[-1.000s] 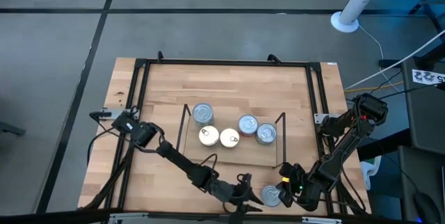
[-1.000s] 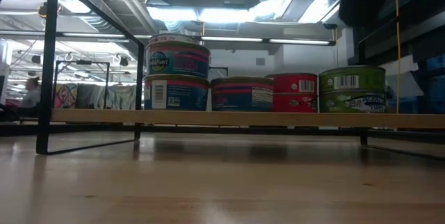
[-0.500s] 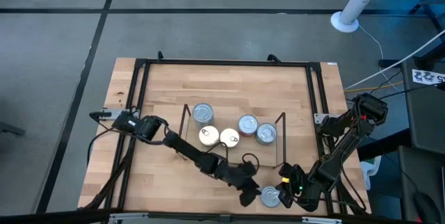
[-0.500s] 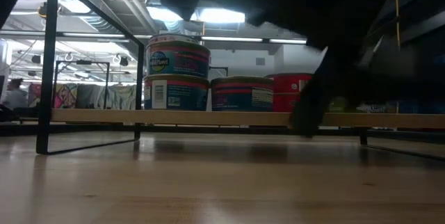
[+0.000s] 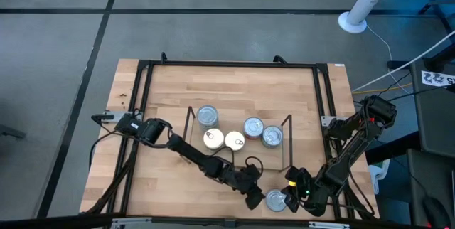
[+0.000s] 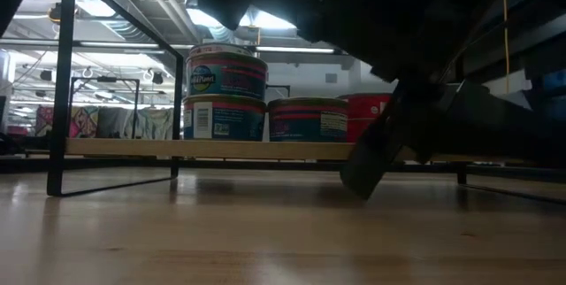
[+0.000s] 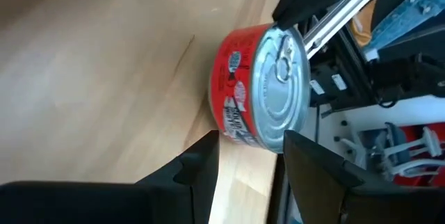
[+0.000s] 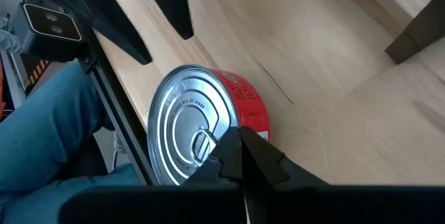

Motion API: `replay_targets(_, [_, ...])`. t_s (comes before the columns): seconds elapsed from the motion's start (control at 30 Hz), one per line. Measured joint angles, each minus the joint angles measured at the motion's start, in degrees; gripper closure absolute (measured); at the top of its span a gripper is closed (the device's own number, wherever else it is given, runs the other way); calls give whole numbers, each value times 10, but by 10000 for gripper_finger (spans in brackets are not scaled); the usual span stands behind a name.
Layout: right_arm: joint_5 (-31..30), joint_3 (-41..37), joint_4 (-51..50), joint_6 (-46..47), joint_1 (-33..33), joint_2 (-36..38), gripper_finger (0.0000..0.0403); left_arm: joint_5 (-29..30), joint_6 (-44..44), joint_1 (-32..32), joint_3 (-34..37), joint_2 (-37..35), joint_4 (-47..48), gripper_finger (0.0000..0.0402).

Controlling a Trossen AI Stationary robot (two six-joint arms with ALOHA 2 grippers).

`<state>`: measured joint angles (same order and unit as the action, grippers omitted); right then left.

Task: Stack canned seafood by type on shelf
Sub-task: Stack the red tuna can on top of the red tuna cans on the shelf

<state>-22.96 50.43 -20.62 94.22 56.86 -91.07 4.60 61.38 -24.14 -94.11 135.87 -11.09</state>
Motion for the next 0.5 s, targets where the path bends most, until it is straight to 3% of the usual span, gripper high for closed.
replay_targets(0.33, [-2,0,10,0,0,0,403,2,95,-14,0,0,2,246])
replay_targets(0.5, [-2,0,10,0,0,0,403,42,133,-22,0,0,2,246])
